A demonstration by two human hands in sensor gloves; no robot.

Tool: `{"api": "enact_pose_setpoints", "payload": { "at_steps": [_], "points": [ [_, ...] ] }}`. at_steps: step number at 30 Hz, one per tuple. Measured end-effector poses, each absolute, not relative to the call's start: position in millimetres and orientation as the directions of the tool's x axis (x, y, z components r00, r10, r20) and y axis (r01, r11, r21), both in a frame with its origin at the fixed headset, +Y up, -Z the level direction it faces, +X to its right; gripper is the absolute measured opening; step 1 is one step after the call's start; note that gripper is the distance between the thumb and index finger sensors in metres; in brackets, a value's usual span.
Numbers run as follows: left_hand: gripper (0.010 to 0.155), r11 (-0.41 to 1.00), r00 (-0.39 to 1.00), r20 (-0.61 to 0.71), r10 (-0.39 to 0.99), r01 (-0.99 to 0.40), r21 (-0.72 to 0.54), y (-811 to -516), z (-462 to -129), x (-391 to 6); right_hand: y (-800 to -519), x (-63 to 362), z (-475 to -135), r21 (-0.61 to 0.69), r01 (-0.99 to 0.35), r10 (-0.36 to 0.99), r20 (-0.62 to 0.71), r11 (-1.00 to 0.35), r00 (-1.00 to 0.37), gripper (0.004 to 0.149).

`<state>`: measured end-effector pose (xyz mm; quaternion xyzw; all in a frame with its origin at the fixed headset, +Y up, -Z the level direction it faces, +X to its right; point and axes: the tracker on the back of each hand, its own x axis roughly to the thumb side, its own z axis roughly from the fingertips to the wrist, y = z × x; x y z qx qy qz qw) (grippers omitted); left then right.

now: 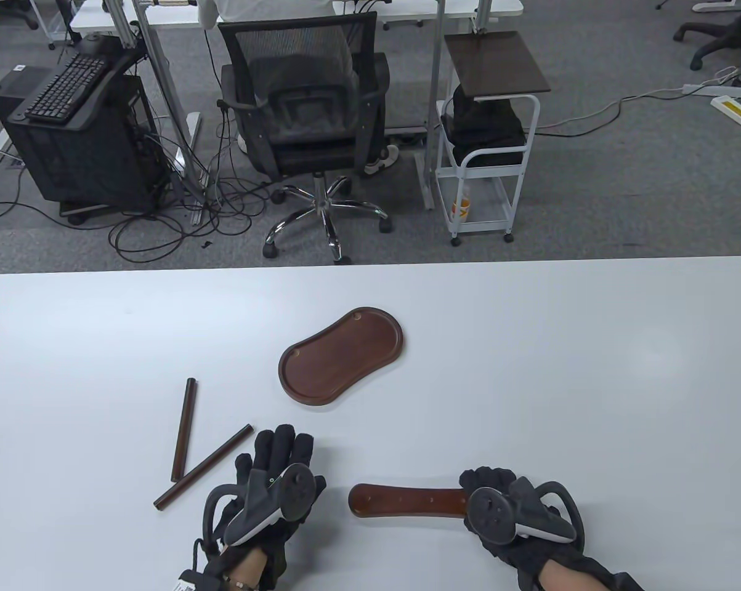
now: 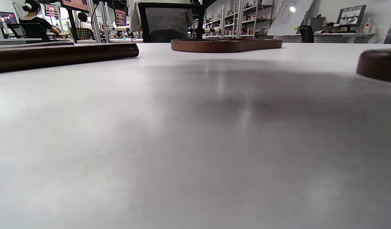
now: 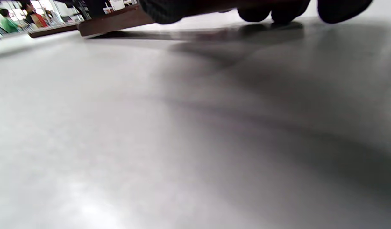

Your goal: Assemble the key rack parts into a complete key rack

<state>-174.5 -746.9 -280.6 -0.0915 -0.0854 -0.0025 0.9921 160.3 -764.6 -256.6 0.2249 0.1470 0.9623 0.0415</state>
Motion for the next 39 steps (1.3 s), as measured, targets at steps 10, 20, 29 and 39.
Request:
{"api": "enact_pose_setpoints", "payload": {
  "at_steps": [10,20,29,39],
  "points": [
    [0.071,0.981,0.987,0.161,0.009,0.022,-0.191,-747,-281,-176,-759,166,-258,0.34,-0.205,0.345,0.426,-0.918,-0.836,0.063],
    [0.071,0.98,0.99,0.143,0.017,0.012,-0.201,-748,-283,-180,-752,193,-265,0.193,-0.599,0.629,0.232,-0.777,-0.742,0.067],
    [0.07,0.978,0.995,0.1,0.025,-0.004,-0.208,-748,-288,-191,-749,202,-267,0.181,-0.772,0.792,0.105,-0.61,-0.601,0.068],
    [0.07,0.973,0.998,0.041,0.057,-0.046,-0.228,-752,-295,-201,-747,207,-268,0.152,-0.828,0.841,0.074,-0.54,-0.535,0.063]
  ]
}}
